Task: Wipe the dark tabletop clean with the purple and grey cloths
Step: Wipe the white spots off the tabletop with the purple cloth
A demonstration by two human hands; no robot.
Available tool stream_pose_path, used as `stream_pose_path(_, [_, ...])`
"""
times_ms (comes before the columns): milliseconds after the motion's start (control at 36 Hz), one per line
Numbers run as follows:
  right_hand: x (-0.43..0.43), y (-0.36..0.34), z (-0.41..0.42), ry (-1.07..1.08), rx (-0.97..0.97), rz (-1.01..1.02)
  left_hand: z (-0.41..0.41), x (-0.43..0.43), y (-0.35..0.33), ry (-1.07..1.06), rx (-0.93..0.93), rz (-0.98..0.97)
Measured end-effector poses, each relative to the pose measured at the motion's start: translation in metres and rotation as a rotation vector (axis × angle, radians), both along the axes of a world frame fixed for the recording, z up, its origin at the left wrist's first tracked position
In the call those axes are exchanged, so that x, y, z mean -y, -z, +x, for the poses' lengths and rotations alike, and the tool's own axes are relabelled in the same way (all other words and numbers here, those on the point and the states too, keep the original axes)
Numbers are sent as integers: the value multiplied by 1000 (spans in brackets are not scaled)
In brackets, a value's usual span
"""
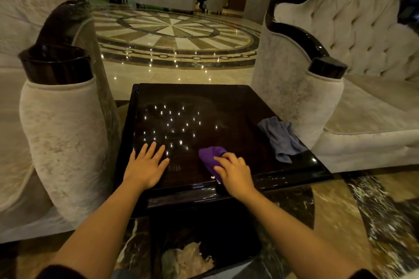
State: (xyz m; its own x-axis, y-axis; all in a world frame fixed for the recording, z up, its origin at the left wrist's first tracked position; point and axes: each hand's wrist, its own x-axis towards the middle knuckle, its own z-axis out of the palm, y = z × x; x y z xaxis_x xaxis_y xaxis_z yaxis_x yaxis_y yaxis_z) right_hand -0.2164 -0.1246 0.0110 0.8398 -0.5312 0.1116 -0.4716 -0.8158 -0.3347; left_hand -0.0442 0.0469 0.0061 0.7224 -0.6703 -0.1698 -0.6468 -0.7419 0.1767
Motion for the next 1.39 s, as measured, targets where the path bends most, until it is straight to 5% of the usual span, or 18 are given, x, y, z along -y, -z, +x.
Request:
stream_pose_path(222, [-68,7,-7,-74,116,115,-2,1,-5,11,-4,15])
stream_pose_path(500, [-83,-5,-28,-96,308,488,-3,1,-6,-14,-10,-52])
stream_pose_path(750, [-64,-6,-43,25,406,520,-37,-11,-24,107,294,-346])
stream_pose_path(861, [-58,-9,-44,56,443,481,-75,-19,-35,383,414,-470])
stream_pose_path(1028, [-63,-6,-56,43,448,472,-141,-31,-28,673,383,-259])
stream_pose_path(1111, [-61,-7,-54,40,441,472,-146,-27,-10,667,209,-196])
stream_pose_path(1389, [-59,-6,-53,40,341,426,-163,-55,18,663,170,57])
